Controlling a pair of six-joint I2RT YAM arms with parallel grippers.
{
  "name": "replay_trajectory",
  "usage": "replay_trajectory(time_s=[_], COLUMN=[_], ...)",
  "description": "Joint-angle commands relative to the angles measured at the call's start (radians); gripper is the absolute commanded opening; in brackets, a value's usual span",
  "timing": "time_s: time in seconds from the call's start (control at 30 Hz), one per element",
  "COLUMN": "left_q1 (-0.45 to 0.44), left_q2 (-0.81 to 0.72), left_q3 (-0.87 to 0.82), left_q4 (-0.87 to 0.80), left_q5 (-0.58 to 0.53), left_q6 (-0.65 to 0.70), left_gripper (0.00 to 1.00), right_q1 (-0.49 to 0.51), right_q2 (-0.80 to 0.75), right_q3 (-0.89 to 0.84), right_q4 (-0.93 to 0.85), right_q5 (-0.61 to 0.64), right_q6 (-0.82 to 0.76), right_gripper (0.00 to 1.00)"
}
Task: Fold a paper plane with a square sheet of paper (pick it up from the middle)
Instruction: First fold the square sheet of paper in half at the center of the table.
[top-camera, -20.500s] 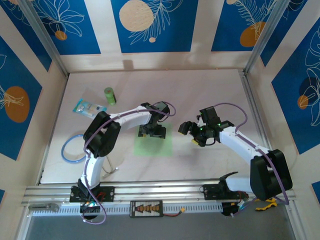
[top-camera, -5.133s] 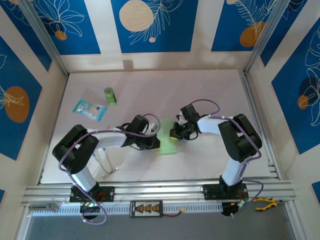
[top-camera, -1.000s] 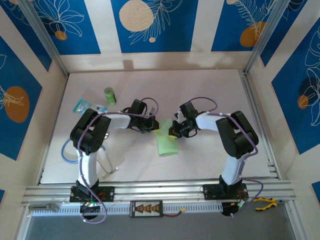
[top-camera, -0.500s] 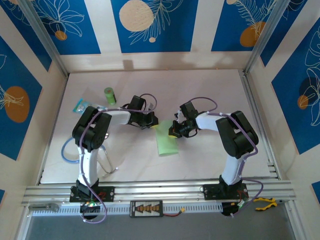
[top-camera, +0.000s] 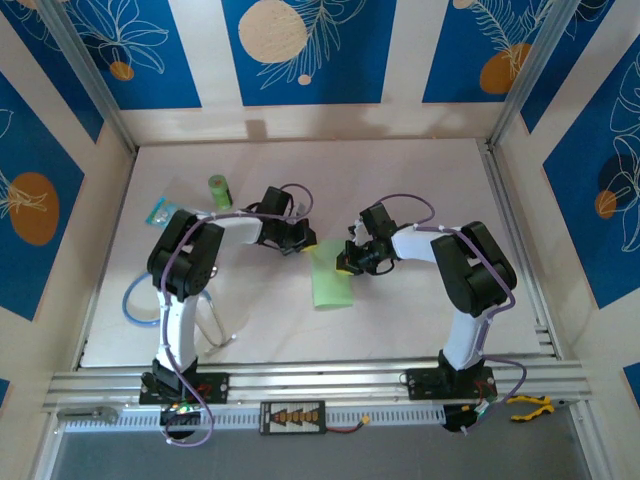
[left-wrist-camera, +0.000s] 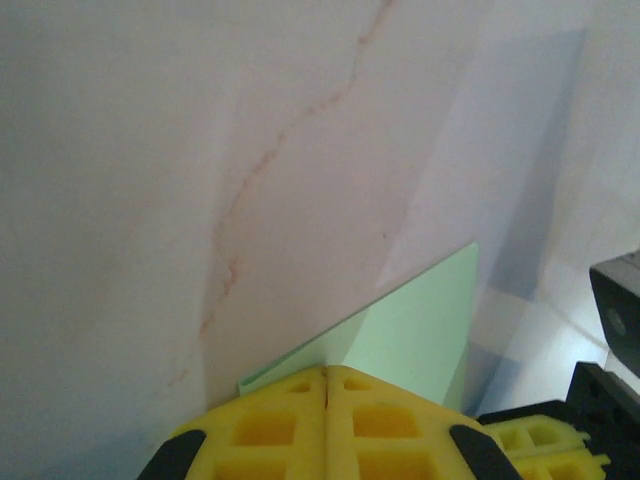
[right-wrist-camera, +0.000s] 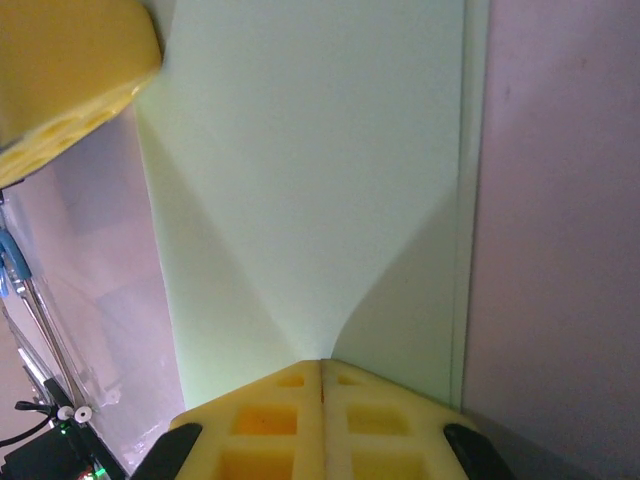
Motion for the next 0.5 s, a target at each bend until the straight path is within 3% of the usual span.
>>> replay_trajectory(time_s=[0.0,0.47], left_q1=[0.051,0.054], left_q2=[0.047,0.074], left_q3=[0.029,0.145], left_q4=[-0.038,-0.192], left_q5=[-0.14,-0.232], left_q6=[-0.028,-0.044], left_gripper=[0.03,0.03], right_q1=[-0.01,-0.019], right_q2=[0.054,0.044], right_q3=[-0.055,-0.072], right_q4=[-0.102,-0.094], right_q5=[0.081,0.081], right_q6=[-0.018,-0.025], right_gripper=[0.0,0.0])
